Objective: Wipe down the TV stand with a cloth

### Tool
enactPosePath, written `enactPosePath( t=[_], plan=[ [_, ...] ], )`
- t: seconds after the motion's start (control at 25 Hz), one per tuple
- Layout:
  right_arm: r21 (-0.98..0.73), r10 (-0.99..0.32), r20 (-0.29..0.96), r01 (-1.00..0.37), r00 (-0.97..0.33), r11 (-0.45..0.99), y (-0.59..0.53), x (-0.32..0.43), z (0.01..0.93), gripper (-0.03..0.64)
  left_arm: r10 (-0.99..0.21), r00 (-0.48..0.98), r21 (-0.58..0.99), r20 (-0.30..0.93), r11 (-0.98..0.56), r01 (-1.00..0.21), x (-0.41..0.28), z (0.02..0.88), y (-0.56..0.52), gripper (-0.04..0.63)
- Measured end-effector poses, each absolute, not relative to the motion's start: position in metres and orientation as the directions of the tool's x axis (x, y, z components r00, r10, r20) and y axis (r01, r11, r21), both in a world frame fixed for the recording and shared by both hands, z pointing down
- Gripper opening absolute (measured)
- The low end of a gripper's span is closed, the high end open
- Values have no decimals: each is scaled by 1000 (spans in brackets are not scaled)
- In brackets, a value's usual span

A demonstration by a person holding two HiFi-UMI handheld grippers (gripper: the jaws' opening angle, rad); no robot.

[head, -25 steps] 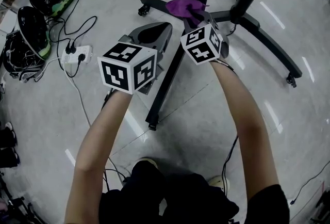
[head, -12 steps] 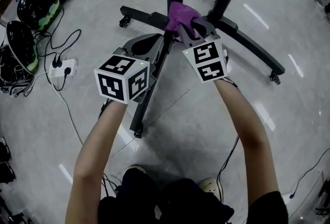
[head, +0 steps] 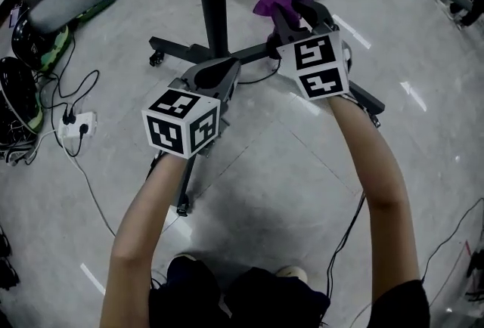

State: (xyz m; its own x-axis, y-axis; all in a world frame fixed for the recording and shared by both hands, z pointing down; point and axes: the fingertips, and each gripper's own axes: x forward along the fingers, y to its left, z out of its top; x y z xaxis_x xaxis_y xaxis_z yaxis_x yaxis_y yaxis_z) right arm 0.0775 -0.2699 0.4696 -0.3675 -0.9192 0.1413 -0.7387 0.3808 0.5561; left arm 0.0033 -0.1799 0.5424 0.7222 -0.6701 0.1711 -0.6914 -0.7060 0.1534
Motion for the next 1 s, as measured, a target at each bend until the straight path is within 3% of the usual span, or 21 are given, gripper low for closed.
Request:
enactPosePath(
  t=[0.2,0.4,1.0],
  plan=[
    [646,-949,16,-721,-315,250,-301,89,397,74,-678,718,128,159,-707,-696,1,525,-187,6],
    [621,-972,-71,-772,-226,134,-331,111,358,74,-695,705,176,141,-683,-708,-7,521,-197,6],
    [653,-971,61,-727,-230,214,-349,105,466,74,-702,673,173,233,-651,-739,-21,577,-203,6]
  ],
)
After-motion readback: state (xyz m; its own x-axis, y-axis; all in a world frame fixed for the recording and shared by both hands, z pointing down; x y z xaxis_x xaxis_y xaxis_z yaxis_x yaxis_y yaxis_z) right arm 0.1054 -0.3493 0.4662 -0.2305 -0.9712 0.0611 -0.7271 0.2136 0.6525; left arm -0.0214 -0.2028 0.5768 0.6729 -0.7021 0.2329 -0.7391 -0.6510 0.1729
